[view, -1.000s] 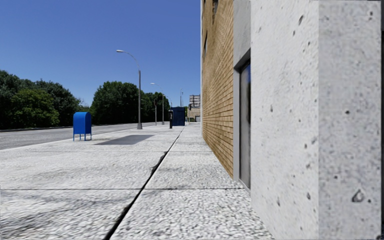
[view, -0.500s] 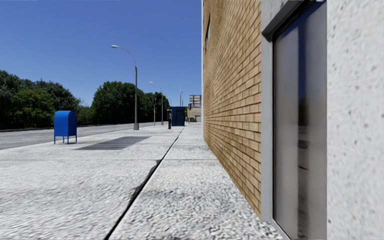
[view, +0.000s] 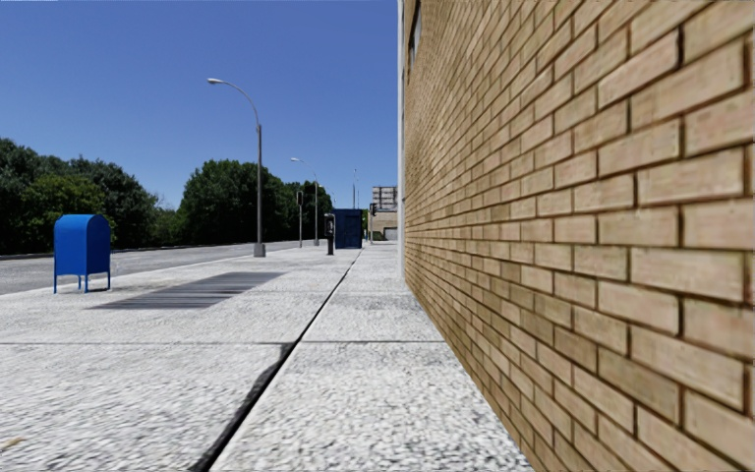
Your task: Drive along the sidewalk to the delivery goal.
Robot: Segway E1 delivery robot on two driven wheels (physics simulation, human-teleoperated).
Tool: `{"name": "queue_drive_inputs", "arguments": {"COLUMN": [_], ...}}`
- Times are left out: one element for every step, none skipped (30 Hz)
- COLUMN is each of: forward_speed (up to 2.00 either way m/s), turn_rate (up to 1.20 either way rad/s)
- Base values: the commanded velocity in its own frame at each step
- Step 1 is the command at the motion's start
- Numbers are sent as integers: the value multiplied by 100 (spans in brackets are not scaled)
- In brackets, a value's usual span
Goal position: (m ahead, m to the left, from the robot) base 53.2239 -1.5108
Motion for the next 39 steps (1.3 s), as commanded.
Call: {"name": "queue_drive_inputs", "arguments": {"forward_speed": [200,200,200,200,200,200,200,200,200,200,200,200,200,200,200,200,200,200,200,200,200,200,200,200,200,200,200,200,200,200,200,200,200,200,200,200,200,200,200], "turn_rate": [0,0,0,0,0,0,0,0,0,0,0,0,0,0,0,0,0,0,0,0,0,0,0,0,0,0,0,0,0,0,0,0,0,0,0,0,0,0,0]}}
